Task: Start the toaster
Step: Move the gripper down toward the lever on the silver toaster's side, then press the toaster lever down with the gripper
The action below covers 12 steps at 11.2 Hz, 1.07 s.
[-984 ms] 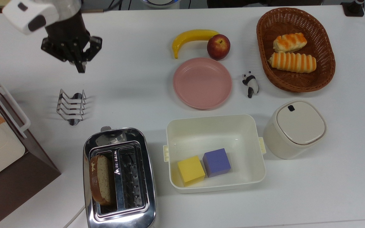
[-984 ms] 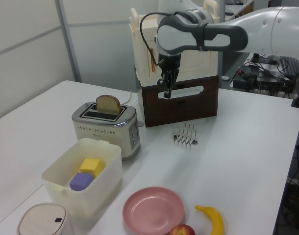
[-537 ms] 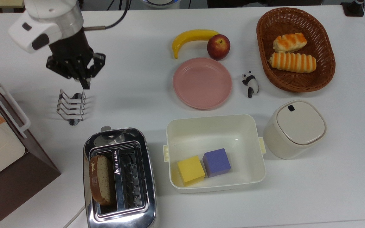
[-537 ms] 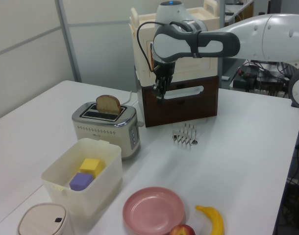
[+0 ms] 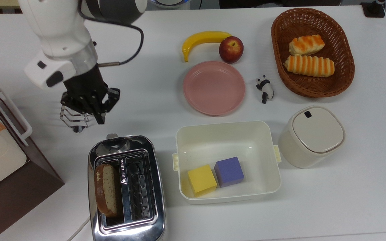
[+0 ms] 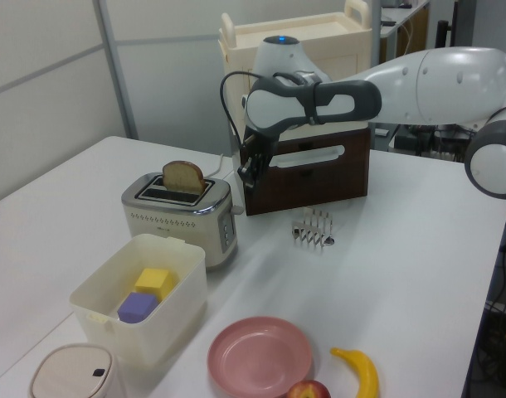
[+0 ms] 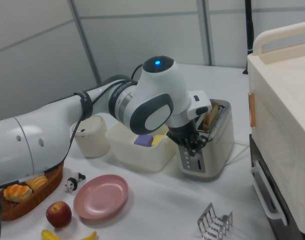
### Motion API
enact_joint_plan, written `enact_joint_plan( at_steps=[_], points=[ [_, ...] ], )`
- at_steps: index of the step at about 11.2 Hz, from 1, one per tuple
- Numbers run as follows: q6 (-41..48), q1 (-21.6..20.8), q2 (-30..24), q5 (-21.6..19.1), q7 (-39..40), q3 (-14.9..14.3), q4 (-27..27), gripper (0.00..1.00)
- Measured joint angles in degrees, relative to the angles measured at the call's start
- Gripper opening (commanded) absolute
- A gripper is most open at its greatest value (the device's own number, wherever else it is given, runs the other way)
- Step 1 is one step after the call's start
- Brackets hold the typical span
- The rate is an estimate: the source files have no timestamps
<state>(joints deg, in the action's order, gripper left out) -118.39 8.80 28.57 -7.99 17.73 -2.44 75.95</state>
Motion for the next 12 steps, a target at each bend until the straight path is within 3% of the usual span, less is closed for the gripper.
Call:
enact_joint_plan(
  at_steps=[6,9,12],
  points=[
    [-0.86,-0.21,2.76,0.0,0.56,1.23,0.01,0.03],
    [-7.02,-0.47,4.2,-0.02,0.94,1.26,0.23,0.03],
    [-7.52,-0.47,4.81,-0.02,1.12,1.25,0.58,0.03]
  ],
)
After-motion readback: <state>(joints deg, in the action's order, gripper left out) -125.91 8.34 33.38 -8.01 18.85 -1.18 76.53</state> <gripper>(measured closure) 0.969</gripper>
